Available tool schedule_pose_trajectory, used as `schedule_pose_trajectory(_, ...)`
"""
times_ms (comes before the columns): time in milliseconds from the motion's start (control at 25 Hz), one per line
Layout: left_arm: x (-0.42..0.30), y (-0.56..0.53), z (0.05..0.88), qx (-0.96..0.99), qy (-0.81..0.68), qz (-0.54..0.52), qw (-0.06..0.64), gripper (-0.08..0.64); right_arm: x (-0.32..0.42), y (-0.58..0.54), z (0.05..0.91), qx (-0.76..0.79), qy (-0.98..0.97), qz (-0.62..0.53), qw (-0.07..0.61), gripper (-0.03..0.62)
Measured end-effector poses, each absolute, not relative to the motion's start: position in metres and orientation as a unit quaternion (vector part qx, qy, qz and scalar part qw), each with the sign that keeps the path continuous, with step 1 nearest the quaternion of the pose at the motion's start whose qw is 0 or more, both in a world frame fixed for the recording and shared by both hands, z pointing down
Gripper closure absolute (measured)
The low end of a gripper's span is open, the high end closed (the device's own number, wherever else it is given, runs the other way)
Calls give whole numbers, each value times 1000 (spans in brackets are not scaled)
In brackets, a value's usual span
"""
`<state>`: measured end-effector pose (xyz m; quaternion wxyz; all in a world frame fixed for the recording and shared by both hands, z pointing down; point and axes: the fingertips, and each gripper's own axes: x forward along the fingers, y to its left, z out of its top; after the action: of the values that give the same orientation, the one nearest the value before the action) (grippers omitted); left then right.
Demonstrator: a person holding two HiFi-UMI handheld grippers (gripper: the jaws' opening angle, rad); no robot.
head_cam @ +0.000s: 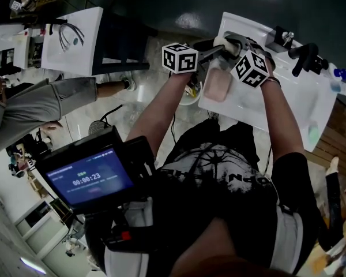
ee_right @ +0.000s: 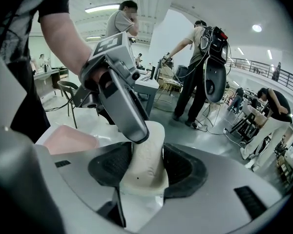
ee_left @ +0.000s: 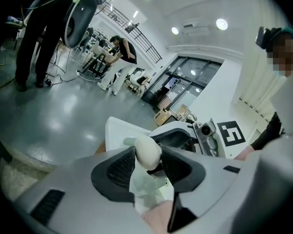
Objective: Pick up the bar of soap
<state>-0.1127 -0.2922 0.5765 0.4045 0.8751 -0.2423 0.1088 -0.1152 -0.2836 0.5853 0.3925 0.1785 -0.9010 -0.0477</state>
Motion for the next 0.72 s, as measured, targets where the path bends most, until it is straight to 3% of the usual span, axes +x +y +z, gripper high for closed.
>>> schedule_pose_trajectory(720,-128,-266,452,920,-253,25,299,394,-131,-261,465,233,-895,-146,352,379)
